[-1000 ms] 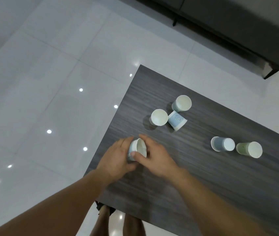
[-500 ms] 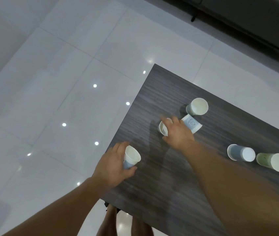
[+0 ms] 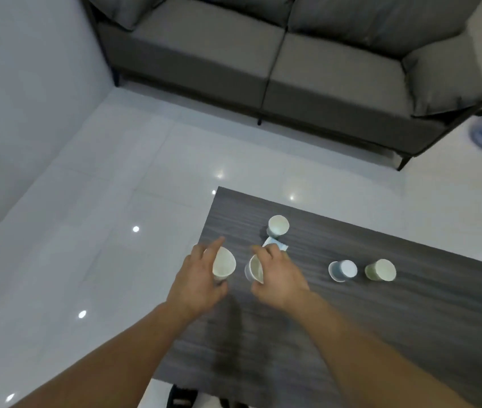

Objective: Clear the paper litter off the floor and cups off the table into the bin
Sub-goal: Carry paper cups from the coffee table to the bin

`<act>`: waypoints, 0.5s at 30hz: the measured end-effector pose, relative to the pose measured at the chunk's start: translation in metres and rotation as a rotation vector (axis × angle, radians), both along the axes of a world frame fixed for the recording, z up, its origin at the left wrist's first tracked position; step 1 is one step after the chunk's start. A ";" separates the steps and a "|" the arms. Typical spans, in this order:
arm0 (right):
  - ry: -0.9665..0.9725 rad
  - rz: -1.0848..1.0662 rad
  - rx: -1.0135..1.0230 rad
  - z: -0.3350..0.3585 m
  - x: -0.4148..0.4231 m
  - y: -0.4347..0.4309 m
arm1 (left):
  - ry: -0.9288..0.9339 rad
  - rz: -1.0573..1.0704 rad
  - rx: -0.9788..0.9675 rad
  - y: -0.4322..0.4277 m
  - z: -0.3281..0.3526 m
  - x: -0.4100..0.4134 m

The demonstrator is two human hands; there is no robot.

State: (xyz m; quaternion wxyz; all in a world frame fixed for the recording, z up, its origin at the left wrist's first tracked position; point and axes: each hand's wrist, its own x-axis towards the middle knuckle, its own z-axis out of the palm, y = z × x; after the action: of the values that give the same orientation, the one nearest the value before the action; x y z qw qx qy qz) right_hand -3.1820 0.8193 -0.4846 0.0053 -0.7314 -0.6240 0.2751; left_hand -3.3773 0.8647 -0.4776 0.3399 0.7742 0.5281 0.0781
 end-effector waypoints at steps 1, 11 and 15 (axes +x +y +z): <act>-0.010 -0.018 0.010 0.016 0.000 -0.007 | 0.009 -0.029 0.008 -0.002 0.010 0.003; -0.149 -0.432 0.100 0.124 -0.010 -0.172 | 0.016 -0.443 0.138 -0.079 0.102 0.032; -0.205 -0.635 0.089 0.149 -0.011 -0.269 | -0.028 -0.664 0.180 -0.141 0.130 0.067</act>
State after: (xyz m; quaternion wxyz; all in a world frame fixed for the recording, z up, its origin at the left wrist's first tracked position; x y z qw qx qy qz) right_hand -3.1933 0.5507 -0.3361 0.0599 -0.9121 -0.3738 0.1573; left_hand -3.3101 0.7237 -0.3473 0.2845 0.9295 0.2337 0.0202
